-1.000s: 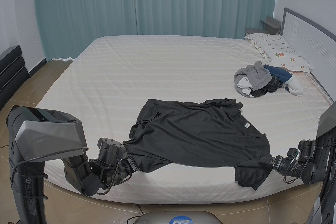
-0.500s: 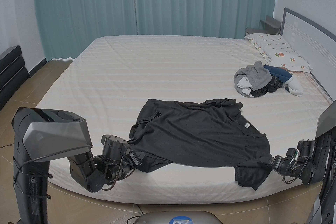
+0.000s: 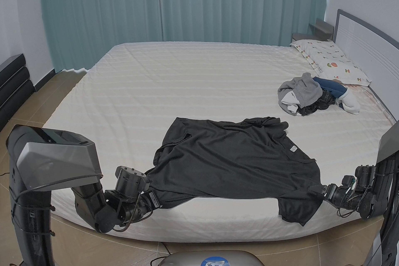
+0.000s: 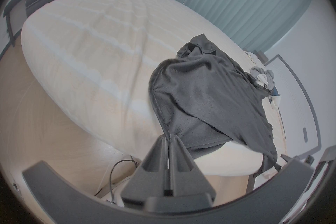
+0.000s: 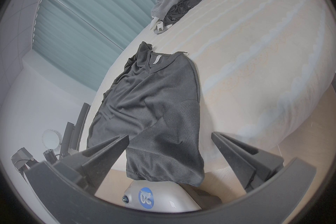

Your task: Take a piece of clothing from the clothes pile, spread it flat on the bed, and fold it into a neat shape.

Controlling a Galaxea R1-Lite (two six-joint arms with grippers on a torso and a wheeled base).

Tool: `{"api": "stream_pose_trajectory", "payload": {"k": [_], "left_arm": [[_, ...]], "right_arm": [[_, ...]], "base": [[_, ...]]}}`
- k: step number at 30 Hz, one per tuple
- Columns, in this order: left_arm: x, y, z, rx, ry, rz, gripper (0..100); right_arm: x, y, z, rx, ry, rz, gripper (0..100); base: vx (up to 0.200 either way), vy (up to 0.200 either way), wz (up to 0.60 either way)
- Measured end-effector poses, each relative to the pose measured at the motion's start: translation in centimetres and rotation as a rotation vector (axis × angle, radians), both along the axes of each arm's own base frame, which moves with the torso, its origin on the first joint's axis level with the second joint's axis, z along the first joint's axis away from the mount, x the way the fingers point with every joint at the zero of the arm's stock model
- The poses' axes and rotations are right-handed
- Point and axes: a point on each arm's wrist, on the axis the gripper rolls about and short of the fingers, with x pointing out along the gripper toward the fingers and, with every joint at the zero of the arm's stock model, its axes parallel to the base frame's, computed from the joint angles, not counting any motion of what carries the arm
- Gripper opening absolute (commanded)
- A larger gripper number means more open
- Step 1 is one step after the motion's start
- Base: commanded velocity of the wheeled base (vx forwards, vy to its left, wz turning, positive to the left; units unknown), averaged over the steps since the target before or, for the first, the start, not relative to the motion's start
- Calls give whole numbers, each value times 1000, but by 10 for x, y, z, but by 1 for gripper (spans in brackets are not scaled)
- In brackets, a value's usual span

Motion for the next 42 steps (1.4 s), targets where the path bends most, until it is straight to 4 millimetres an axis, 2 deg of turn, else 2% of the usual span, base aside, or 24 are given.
{"api": "stream_pose_trajectory", "payload": {"k": [7, 18, 28, 36, 37, 42], "left_arm": [[-24, 15, 22, 114, -29, -72, 0], [-47, 37, 33, 290, -42, -128, 0], [-51, 39, 28, 280, -22, -144, 0], [-46, 36, 23, 255, -42, -145, 0], [-46, 37, 22, 255, -41, -144, 0], [-45, 37, 19, 256, -30, -142, 0]], "right_arm": [[-4, -2, 6, 21, -10, 3, 100], [-8, -3, 9, 15, -5, 9, 100], [-8, 4, 3, 18, 18, 36, 100], [4, 25, -2, -8, 9, 81, 100], [7, 28, -3, -15, 8, 74, 0], [15, 38, -9, -24, 19, 57, 0]], "base": [[0, 0, 0], [0, 0, 0], [0, 0, 0], [0, 0, 0], [0, 0, 0], [0, 0, 0]]}}
